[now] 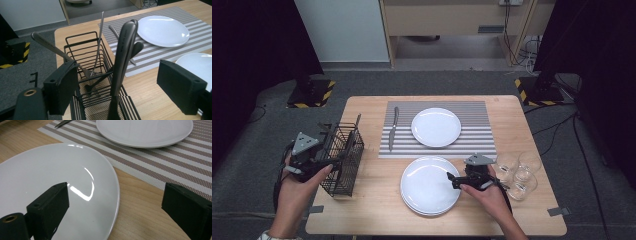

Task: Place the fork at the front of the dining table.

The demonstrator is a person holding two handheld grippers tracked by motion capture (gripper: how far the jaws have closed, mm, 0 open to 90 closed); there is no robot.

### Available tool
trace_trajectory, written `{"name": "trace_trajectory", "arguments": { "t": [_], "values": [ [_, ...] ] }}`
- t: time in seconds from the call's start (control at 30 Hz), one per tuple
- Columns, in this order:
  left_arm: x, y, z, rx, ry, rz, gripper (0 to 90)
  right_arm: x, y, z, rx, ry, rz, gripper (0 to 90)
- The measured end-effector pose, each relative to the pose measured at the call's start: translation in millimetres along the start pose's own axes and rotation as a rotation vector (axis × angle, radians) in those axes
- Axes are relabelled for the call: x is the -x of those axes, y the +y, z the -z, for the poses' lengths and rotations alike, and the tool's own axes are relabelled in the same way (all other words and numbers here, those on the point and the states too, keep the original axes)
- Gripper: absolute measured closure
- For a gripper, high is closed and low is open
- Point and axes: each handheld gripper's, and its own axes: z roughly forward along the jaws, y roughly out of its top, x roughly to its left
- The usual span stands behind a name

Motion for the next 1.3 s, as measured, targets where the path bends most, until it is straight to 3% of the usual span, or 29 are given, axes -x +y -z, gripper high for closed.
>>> {"name": "trace_trajectory", "arguments": {
  "t": [0.23, 0.7, 1.0, 1.17, 1.3],
  "values": [
    [-3.3, 1.9, -3.2, 0.001, 0.008, 0.005, 16.6, -1.3, -0.1, -0.4, -0.002, 0.002, 0.002, 7.6],
    [-24.1, 4.1, -6.7, 0.018, 0.065, 0.050, 18.4, -0.9, 0.3, 0.0, -0.003, 0.007, 0.004, 7.4],
    [-34.7, 3.6, -18.5, -0.003, 0.082, 0.077, 18.3, -1.4, -0.2, -0.7, -0.004, 0.004, 0.007, 7.5],
    [-39.5, 6.3, -27.3, -0.022, 0.100, 0.055, 17.8, -0.3, -0.2, -0.4, -0.005, 0.003, 0.000, 7.5],
    [-46.0, 6.7, -33.0, -0.032, 0.099, 0.082, 17.8, -0.4, -0.1, 0.0, -0.004, 0.004, 0.001, 7.5]
  ]
}}
